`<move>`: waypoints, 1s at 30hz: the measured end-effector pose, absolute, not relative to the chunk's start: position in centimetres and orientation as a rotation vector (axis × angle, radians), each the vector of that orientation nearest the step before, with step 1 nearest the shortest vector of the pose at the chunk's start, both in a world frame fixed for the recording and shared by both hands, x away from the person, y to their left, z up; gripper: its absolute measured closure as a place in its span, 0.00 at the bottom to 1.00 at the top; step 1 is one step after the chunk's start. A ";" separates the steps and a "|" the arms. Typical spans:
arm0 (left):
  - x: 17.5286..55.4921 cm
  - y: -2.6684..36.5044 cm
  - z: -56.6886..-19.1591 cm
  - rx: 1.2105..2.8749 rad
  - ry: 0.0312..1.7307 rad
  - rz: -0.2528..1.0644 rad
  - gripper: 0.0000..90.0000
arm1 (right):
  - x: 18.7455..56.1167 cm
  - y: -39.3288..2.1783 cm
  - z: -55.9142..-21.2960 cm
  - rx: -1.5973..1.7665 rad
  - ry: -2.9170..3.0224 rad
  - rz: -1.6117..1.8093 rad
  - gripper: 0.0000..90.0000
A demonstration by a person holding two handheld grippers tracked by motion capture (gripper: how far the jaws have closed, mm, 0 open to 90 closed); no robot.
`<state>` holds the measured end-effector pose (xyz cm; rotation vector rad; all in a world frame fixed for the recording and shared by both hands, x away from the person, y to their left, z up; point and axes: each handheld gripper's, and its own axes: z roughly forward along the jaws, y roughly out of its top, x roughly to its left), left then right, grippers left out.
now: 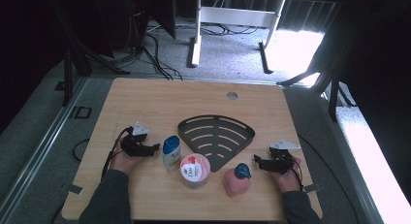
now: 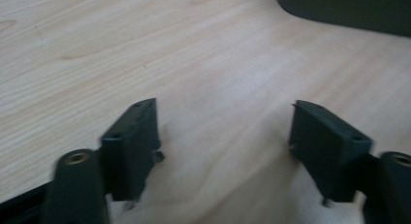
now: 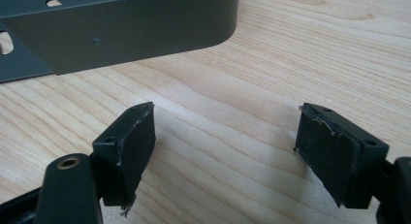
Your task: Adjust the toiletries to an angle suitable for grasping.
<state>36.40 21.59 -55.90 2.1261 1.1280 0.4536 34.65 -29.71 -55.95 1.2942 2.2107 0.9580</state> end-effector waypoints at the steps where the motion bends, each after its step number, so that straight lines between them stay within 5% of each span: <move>1: 36.2 21.7 -55.9 2.124 1.123 0.453 0.38 | 34.7 -29.7 -55.9 1.294 2.212 0.957 0.23; 13: 34.0 21.2 -55.3 2.055 1.139 0.329 0.67 | 34.8 -29.7 -56.0 1.287 2.218 0.958 0.23; 19: 32.8 21.2 -54.5 2.057 1.114 0.344 0.99 | 34.9 -29.7 -55.9 1.283 2.221 0.958 0.23; 30: 30.4 19.1 -53.3 2.099 0.998 0.344 1.00 | 34.9 -29.7 -56.0 1.283 2.221 0.959 0.23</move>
